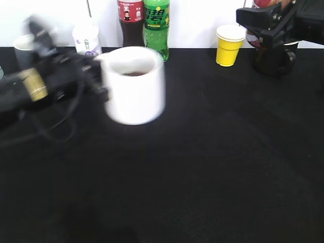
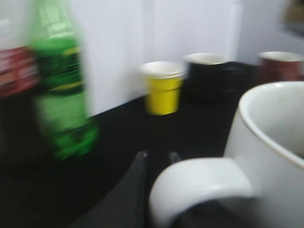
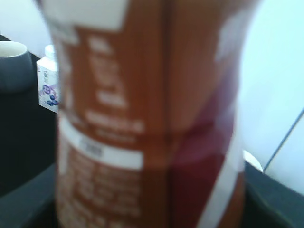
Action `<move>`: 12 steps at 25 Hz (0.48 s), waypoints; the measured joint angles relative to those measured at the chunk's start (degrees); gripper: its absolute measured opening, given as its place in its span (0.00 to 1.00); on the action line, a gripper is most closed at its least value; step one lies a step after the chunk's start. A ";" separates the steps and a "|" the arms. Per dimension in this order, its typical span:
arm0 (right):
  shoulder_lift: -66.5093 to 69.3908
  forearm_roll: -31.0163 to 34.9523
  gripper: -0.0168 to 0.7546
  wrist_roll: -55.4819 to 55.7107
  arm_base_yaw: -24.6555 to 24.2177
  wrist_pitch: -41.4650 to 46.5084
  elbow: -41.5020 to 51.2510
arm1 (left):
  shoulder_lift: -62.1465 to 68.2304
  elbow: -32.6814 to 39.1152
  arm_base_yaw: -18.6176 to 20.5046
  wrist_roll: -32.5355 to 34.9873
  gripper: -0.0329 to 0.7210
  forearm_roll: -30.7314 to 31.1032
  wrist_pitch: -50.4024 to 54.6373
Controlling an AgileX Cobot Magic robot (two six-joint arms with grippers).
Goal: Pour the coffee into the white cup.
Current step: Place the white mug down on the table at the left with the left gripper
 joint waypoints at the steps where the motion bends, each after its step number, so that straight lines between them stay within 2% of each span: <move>1: 0.00 0.42 0.69 0.05 0.00 0.07 0.00 | 0.00 2.36 0.35 3.74 0.13 -4.77 -0.94; 4: 0.00 0.92 0.69 0.12 0.00 0.11 0.00 | 0.12 6.51 0.47 13.10 0.13 -18.69 -2.23; 7: 0.00 1.04 0.69 0.16 0.00 0.11 0.00 | 4.82 6.72 0.76 14.81 0.13 -30.17 -8.72; 9: 0.00 1.04 0.69 0.18 0.00 0.11 0.00 | 8.91 6.72 2.42 15.28 0.13 -33.03 -8.61; 12: 0.00 1.04 0.69 0.18 0.00 0.11 0.00 | 12.69 4.70 5.14 15.35 0.13 -33.81 -9.01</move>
